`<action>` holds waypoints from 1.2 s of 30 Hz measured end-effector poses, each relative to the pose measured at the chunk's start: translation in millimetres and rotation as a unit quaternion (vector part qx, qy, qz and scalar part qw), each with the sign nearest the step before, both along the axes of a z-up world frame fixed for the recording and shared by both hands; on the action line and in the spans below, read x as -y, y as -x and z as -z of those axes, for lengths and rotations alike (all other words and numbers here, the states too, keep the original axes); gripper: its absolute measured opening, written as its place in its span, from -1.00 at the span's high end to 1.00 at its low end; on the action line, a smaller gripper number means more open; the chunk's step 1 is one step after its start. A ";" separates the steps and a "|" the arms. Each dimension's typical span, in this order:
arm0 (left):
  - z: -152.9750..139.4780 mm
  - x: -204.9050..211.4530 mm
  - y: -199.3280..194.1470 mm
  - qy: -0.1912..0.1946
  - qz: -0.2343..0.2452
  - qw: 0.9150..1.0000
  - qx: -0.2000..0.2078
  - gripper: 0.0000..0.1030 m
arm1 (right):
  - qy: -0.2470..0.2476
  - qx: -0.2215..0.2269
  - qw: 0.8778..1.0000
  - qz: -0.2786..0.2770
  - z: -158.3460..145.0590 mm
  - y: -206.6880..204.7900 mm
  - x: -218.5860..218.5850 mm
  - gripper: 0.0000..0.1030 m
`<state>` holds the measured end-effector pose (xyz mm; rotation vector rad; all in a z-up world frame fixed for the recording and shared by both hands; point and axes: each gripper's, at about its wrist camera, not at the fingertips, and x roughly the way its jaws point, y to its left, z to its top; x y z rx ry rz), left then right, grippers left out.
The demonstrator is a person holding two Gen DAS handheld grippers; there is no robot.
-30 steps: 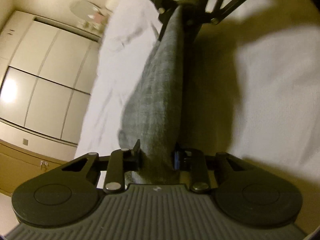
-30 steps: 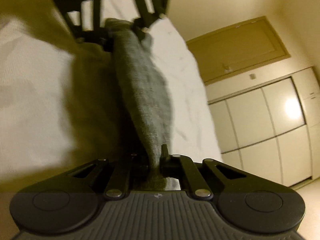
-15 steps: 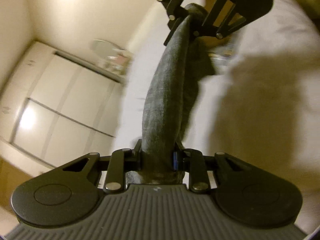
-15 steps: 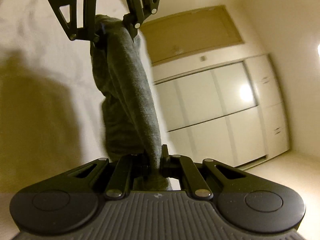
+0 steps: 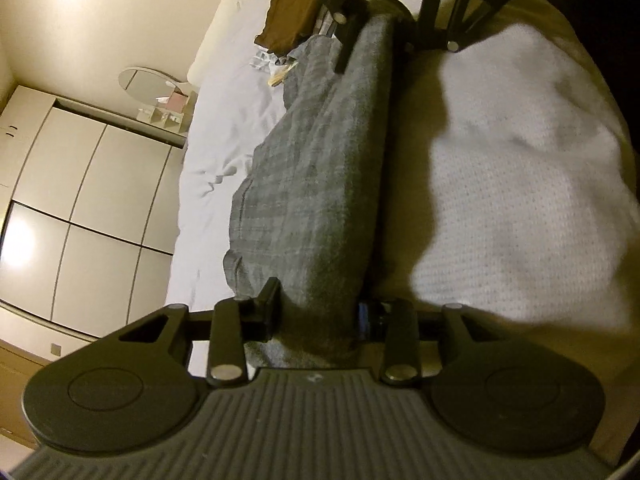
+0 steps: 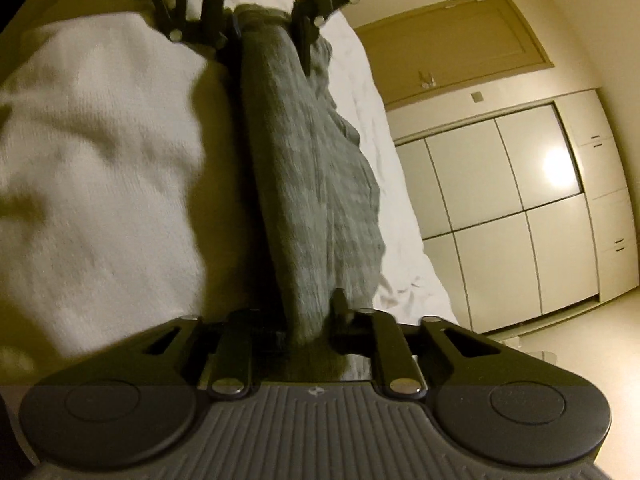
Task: Fold clothes
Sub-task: 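Lift the grey plaid shorts with both grippers and fold one end onto the other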
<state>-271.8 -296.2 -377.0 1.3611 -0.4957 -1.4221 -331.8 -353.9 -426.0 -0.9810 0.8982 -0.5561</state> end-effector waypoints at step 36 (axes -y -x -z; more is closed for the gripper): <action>4.2 -28.2 -9.1 -0.027 -0.095 0.991 -0.088 0.60 | -0.066 0.023 0.996 0.051 6.9 33.0 -16.1 0.79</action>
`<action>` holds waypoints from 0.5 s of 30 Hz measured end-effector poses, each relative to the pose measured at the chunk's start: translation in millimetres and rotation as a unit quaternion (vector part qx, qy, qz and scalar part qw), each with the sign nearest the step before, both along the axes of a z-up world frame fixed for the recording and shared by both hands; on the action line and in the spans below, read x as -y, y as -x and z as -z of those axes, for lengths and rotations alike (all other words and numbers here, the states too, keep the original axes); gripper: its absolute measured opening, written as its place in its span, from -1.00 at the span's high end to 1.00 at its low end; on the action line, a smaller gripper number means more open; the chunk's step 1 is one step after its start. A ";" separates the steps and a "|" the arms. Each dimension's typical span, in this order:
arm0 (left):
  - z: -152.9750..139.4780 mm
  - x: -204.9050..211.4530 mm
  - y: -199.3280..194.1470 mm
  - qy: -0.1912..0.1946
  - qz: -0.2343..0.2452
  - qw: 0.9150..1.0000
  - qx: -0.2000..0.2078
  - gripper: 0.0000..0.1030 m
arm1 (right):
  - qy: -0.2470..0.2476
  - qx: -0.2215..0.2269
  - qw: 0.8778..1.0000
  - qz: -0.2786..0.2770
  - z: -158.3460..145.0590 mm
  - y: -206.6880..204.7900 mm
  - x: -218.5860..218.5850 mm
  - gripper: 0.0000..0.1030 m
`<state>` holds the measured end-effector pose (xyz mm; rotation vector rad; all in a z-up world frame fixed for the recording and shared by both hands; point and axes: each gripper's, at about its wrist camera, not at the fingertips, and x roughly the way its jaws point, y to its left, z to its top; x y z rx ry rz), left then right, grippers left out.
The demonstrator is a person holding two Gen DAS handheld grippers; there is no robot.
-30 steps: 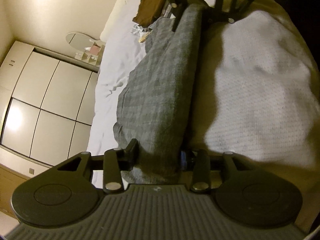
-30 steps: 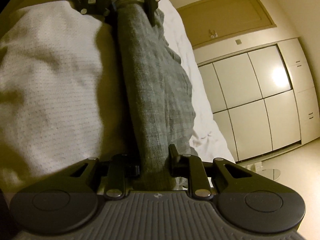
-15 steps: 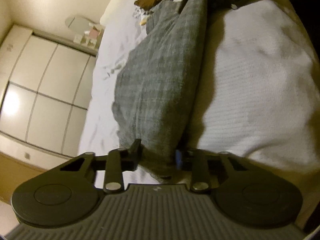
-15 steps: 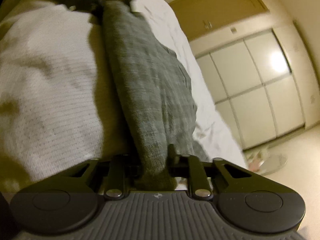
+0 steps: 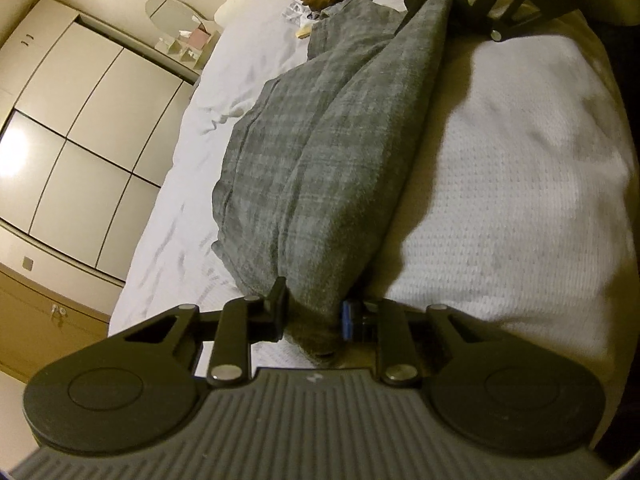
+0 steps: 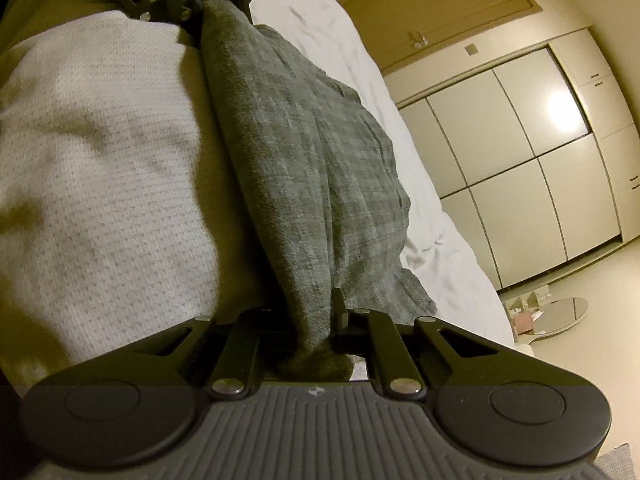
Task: Fold clothes
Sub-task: 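Lift the grey plaid shorts with both grippers and fold one end onto the other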
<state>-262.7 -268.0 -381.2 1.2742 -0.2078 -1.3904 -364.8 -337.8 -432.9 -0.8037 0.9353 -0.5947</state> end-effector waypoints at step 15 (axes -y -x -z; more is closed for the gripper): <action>-7.9 -1.7 -3.5 -0.006 -0.004 1.000 -0.013 0.58 | -0.003 -0.002 1.000 0.002 -0.4 11.0 -13.4 0.74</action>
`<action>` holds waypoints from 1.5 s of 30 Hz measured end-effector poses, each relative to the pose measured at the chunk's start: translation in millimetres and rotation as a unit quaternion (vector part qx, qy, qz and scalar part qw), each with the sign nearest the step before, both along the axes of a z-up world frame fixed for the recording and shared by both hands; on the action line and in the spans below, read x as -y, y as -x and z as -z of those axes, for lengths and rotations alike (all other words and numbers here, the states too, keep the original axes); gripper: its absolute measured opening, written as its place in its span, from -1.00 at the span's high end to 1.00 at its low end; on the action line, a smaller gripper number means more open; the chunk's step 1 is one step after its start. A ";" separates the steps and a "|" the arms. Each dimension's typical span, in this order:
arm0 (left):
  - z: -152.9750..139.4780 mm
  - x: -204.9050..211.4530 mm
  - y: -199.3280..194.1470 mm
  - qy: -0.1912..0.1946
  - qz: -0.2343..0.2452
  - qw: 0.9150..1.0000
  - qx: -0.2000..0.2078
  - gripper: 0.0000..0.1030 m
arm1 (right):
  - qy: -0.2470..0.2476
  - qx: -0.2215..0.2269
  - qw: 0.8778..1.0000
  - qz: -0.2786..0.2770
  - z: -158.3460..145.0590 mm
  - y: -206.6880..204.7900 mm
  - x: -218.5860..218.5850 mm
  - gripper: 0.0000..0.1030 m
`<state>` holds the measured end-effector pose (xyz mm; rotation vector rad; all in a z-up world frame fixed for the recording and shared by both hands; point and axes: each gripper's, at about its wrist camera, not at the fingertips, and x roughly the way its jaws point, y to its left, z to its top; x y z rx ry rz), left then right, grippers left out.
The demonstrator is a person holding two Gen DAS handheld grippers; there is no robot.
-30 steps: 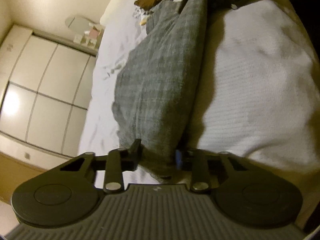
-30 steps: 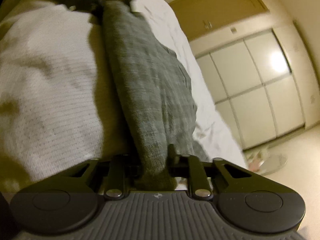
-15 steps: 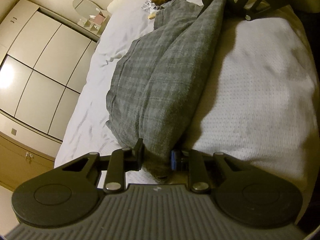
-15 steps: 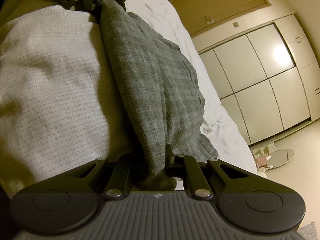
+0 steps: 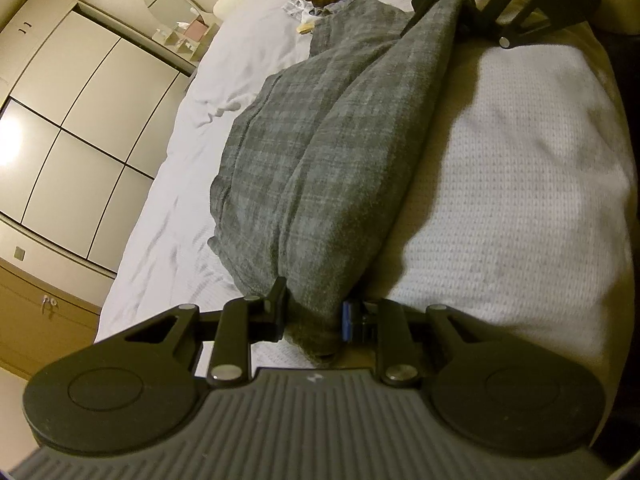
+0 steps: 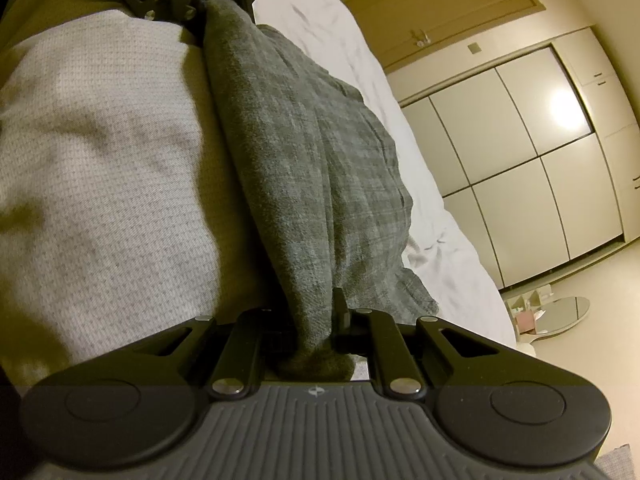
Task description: Fold clothes
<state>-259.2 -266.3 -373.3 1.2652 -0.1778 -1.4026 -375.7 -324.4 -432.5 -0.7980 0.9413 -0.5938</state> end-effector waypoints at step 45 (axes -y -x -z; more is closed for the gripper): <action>-84.1 65.9 -72.6 0.092 -0.110 0.938 -0.316 0.13 | -0.197 0.270 0.939 0.084 -87.3 4.8 95.6 0.62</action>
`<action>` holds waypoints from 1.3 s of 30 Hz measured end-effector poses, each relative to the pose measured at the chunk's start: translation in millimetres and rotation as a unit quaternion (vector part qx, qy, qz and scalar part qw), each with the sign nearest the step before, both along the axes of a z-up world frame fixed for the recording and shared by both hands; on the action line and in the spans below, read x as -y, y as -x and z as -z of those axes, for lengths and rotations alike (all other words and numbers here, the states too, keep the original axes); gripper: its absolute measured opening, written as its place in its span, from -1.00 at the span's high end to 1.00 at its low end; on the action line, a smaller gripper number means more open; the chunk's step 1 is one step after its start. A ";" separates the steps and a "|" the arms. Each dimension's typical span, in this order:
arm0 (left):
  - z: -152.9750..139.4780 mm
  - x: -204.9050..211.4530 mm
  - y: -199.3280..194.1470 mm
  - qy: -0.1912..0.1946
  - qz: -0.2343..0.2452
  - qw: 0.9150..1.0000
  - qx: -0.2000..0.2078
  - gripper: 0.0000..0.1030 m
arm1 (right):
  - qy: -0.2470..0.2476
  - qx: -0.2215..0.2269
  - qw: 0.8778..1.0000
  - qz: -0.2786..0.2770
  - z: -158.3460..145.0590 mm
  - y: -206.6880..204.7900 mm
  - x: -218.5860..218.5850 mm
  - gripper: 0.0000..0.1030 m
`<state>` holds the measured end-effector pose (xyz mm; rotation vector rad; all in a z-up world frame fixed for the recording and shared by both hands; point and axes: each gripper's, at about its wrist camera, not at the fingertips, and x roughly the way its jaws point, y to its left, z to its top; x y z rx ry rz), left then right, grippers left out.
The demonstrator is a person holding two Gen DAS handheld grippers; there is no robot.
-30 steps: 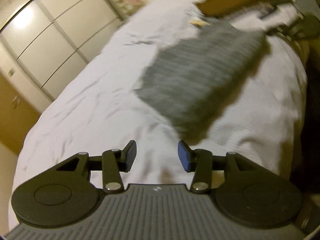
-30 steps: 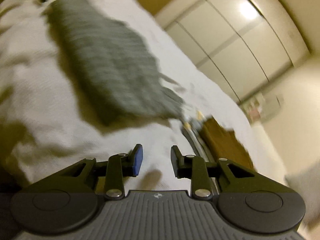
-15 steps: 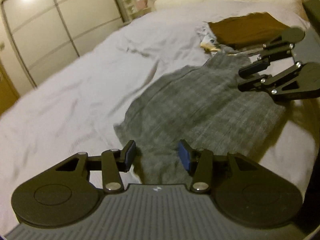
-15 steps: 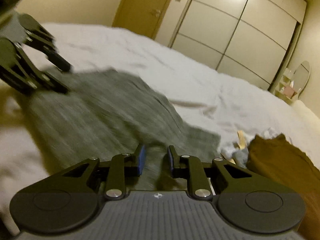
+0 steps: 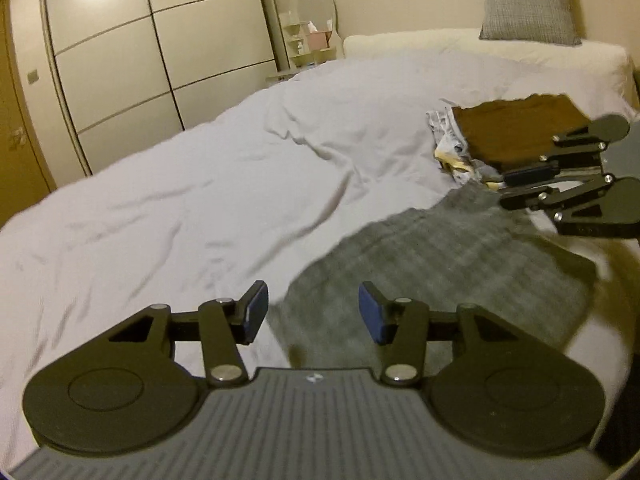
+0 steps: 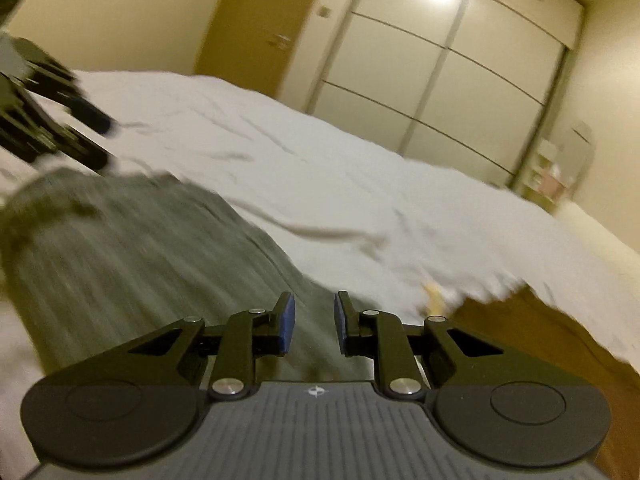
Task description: Fold clothes
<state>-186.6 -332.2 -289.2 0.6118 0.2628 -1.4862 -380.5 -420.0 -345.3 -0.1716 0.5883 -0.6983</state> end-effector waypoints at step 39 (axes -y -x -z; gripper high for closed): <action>37.8 -49.5 1.9 -0.006 -0.073 0.996 0.055 0.37 | -0.029 -0.015 0.999 0.010 15.4 -1.4 -59.4 0.68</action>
